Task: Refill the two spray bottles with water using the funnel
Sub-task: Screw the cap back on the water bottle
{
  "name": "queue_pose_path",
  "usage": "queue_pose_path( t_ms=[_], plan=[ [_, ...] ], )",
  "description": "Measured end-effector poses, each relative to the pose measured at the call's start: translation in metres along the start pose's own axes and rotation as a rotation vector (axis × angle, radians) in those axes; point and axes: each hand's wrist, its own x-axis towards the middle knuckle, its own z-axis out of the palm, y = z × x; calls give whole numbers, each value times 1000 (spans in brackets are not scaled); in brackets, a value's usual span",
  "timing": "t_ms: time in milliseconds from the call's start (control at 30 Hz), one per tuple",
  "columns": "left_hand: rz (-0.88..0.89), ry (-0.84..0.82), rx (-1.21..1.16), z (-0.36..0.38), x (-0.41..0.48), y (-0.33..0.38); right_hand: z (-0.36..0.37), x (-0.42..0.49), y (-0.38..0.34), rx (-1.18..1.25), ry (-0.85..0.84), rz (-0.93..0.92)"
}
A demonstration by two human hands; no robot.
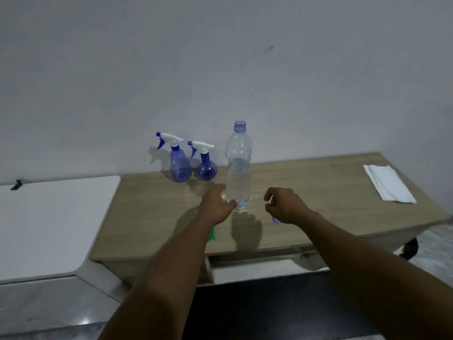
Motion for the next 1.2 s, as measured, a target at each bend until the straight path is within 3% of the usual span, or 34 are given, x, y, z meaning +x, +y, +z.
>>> queue_pose_path(
  t_ms=[400, 633, 700, 900, 1067, 1200],
  plan=[
    [105, 123, -66, 31, 75, -5, 53, 46, 67, -125, -226, 95],
    [113, 97, -82, 32, 92, -8, 71, 59, 74, -181, -221, 150],
    [110, 75, -95, 32, 95, -6, 59, 66, 70, -85, -171, 168],
    [80, 35, -87, 30, 99, -4, -36, 106, 14, 386, 241, 150],
    [75, 23, -49, 30, 100, -5, -128, 112, -51, 653, 279, -81],
    [57, -13, -33, 30, 102, -6, -153, 102, -86, 550, 255, -252]
  ],
)
